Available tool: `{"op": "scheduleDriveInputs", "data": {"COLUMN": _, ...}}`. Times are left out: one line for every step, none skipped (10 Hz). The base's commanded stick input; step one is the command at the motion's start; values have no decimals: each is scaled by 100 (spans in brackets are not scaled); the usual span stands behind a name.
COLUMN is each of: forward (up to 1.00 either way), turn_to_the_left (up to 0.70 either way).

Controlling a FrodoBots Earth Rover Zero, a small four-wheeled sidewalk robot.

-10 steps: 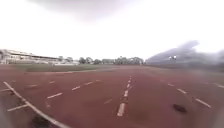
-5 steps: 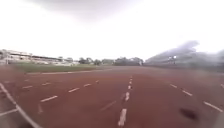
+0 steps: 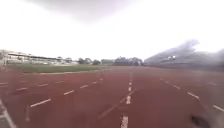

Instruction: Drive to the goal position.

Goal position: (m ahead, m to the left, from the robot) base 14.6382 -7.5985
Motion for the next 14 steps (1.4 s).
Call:
{"op": "scheduleDriveInputs", "data": {"forward": 45, "turn_to_the_left": -27}}
{"op": "scheduleDriveInputs", "data": {"forward": 45, "turn_to_the_left": -27}}
{"op": "scheduleDriveInputs", "data": {"forward": 45, "turn_to_the_left": -27}}
{"op": "scheduleDriveInputs", "data": {"forward": 45, "turn_to_the_left": -27}}
{"op": "scheduleDriveInputs", "data": {"forward": 45, "turn_to_the_left": -27}}
{"op": "scheduleDriveInputs", "data": {"forward": 45, "turn_to_the_left": -27}}
{"op": "scheduleDriveInputs", "data": {"forward": 45, "turn_to_the_left": -27}}
{"op": "scheduleDriveInputs", "data": {"forward": 45, "turn_to_the_left": -27}}
{"op": "scheduleDriveInputs", "data": {"forward": 45, "turn_to_the_left": -27}}
{"op": "scheduleDriveInputs", "data": {"forward": 45, "turn_to_the_left": -27}}
{"op": "scheduleDriveInputs", "data": {"forward": 45, "turn_to_the_left": -27}}
{"op": "scheduleDriveInputs", "data": {"forward": 45, "turn_to_the_left": -27}}
{"op": "scheduleDriveInputs", "data": {"forward": 45, "turn_to_the_left": -27}}
{"op": "scheduleDriveInputs", "data": {"forward": 45, "turn_to_the_left": -27}}
